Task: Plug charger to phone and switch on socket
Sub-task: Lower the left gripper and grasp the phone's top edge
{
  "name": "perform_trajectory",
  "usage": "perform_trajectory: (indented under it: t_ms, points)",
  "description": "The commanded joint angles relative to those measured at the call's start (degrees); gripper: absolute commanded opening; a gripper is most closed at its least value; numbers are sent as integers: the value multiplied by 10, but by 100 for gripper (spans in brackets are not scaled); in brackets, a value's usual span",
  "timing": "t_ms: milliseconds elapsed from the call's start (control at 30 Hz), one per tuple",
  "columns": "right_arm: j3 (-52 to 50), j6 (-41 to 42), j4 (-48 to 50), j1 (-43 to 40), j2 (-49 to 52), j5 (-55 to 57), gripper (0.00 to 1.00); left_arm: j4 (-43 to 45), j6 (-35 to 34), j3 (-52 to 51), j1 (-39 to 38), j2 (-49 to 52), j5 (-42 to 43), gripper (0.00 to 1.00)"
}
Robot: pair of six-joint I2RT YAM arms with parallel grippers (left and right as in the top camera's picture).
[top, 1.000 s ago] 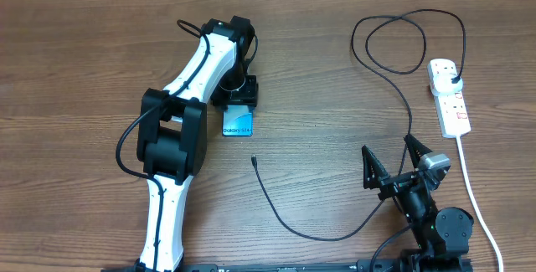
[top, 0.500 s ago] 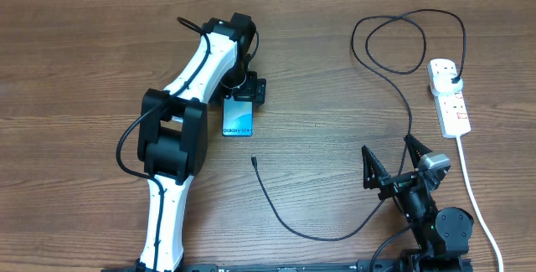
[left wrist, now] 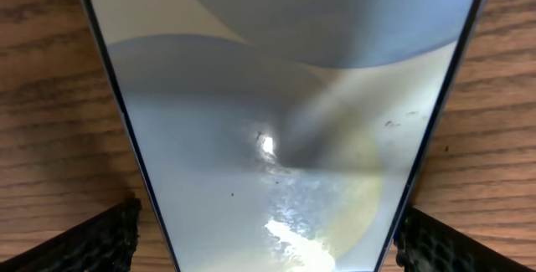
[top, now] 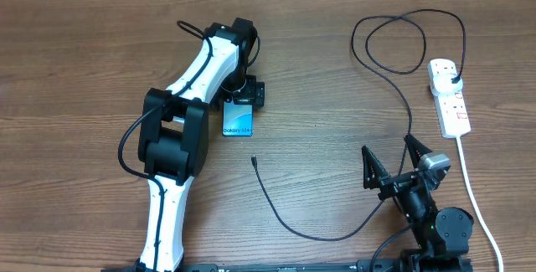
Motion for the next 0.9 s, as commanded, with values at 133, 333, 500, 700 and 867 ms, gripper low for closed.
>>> perform_trajectory:
  t_ms: [133, 333, 500, 700, 867]
  points:
    - [-6, -1, 5, 3, -5, 5, 100, 24, -24, -34, -4, 13, 0, 100]
    - [-6, -1, 5, 3, -5, 5, 100, 37, -24, -34, -4, 13, 15, 99]
    - [-6, -1, 5, 3, -5, 5, 100, 34, -25, -34, -4, 13, 17, 99]
    - [-6, -1, 5, 3, -5, 5, 100, 30, -24, -34, -4, 13, 34, 100]
    - [-6, -1, 5, 3, -5, 5, 100, 22, -25, -34, -4, 13, 34, 100]
